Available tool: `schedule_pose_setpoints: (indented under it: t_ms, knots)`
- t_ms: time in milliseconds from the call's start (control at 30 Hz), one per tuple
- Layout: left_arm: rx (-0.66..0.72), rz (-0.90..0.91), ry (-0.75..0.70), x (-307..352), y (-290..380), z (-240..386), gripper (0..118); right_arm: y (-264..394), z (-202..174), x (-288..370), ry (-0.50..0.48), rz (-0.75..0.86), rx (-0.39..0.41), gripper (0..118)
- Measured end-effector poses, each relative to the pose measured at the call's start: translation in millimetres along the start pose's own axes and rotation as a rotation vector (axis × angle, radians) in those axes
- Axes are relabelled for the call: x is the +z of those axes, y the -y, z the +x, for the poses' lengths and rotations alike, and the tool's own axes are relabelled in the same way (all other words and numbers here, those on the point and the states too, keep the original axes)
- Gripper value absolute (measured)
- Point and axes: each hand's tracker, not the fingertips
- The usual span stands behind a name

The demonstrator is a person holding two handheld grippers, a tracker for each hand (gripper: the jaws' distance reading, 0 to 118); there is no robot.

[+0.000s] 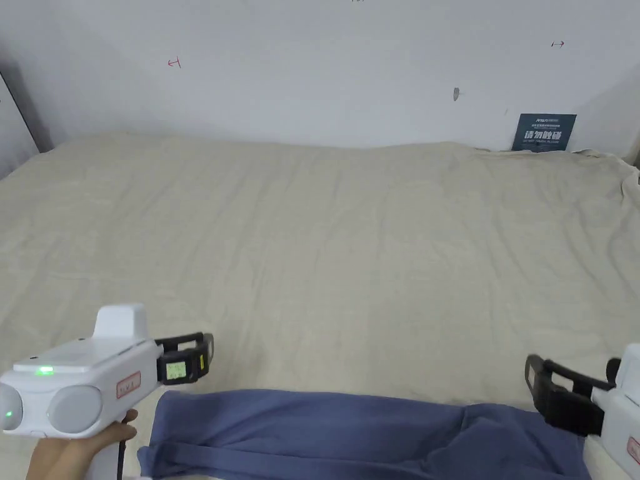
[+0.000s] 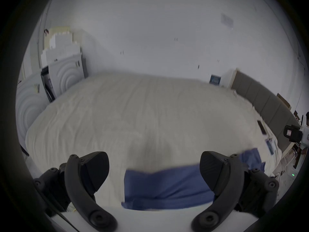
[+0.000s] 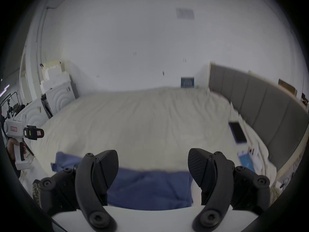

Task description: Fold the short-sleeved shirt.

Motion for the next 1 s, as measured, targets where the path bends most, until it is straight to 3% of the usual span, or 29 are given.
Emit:
schedule_pose_setpoints:
  t_ms: [167, 267, 367, 400, 467, 767, 1000]
  knots:
    - [-0.069, 0.219, -0.063, 20, -16, 27, 110, -22, -29, 6, 0.080, 0.144, 0.089, 87]
    - [-0.106, 0.314, -0.092, 23, -11, 37, 94, -25, -40, 6, 0.109, 0.184, 0.120, 72]
    - [-0.122, 0.350, -0.101, 22, -6, 43, 61, -24, -46, 7, 0.108, 0.214, 0.109, 33]
    - [-0.120, 0.353, -0.095, 21, -4, 44, 35, -24, -48, 7, 0.111, 0.215, 0.109, 4]
    - [-0.094, 0.341, -0.056, 18, -3, 43, 2, -23, -43, 3, 0.129, 0.221, 0.114, 0]
    - [-0.031, 0.234, 0.007, 4, -1, 30, 0, -24, -38, 1, 0.114, 0.219, 0.096, 0]
    - [0.167, 0.037, 0.169, -18, -5, -23, 0, -23, -33, -5, 0.118, 0.193, 0.097, 0]
